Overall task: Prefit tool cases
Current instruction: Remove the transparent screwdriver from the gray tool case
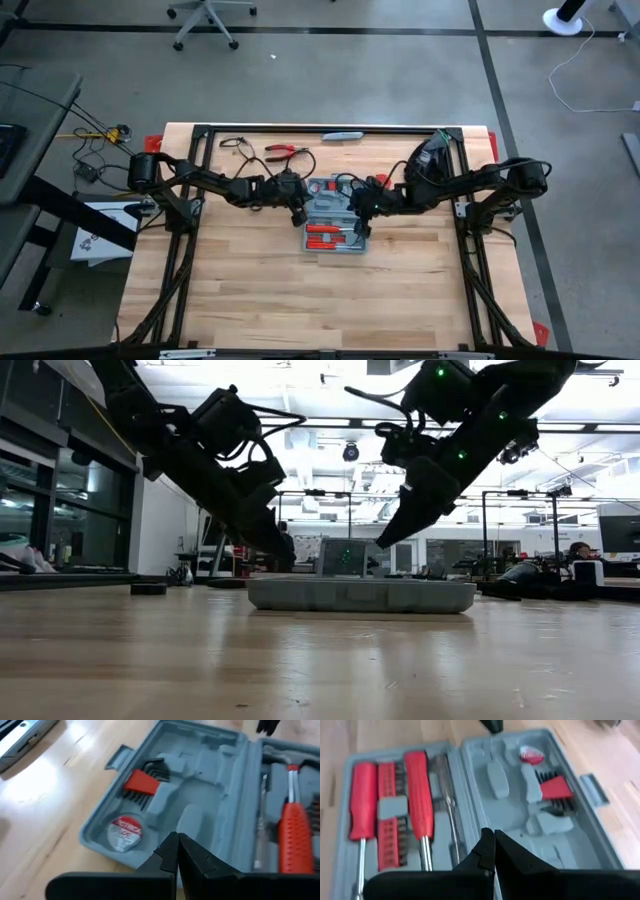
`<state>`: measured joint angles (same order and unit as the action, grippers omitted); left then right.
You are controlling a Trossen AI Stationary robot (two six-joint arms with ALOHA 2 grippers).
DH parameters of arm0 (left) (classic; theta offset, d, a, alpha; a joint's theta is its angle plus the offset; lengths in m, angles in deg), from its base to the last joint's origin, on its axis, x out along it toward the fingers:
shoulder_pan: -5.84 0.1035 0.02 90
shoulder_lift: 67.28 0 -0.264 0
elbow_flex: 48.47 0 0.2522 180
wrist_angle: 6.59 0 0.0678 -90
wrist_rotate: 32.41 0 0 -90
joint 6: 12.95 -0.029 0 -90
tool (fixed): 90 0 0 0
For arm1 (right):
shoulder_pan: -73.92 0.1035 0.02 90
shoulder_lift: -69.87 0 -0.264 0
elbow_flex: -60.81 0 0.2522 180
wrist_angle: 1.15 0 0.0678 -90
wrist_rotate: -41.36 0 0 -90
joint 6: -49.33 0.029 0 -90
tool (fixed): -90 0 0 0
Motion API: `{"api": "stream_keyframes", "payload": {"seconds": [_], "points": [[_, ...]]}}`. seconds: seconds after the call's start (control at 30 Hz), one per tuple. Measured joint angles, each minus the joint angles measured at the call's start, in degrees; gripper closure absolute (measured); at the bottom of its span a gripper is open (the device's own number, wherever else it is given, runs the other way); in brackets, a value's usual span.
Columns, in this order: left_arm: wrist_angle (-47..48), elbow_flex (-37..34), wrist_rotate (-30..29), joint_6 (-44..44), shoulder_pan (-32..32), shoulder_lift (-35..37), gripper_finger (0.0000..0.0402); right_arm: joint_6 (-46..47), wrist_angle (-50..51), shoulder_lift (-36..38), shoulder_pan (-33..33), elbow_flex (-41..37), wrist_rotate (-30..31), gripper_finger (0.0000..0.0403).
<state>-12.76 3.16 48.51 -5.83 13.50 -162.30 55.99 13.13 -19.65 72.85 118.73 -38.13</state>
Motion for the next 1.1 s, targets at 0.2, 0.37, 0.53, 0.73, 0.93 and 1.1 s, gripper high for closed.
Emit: {"api": "stream_keyframes", "payload": {"seconds": [0.2, 0.37, 0.53, 0.73, 0.93, 1.1], "points": [[0.0, 0.0, 1.7, -0.7, -2.3, 0.0, 0.0401, -2.1, -6.6, 0.0, -1.5, 0.0, 0.0, 0.0403], [-0.3, 0.0, 2.1, -1.6, -3.5, 0.0, 0.0401, -1.2, -9.8, 0.0, -2.2, 0.0, 0.0, 0.0403], [-2.4, 0.0, 2.1, -2.5, -3.6, 0.0, 0.0401, -1.1, -9.8, 0.0, -2.0, 0.0, -0.1, 0.0403], [-5.2, 0.0, 2.1, -2.6, -3.6, 0.0, 0.0401, 0.9, -9.5, 0.0, -0.9, 0.0, -1.2, 0.0403], [-8.2, 0.0, 3.5, -1.4, -3.6, 0.0, 0.0401, 3.4, -7.5, 0.0, 2.4, 0.0, -3.5, 0.0403], [-11.8, 0.4, 4.4, -1.6, -3.7, 0.0, 0.0401, 3.0, -7.4, 0.0, 4.0, 0.0, -3.5, 0.0403]]}}
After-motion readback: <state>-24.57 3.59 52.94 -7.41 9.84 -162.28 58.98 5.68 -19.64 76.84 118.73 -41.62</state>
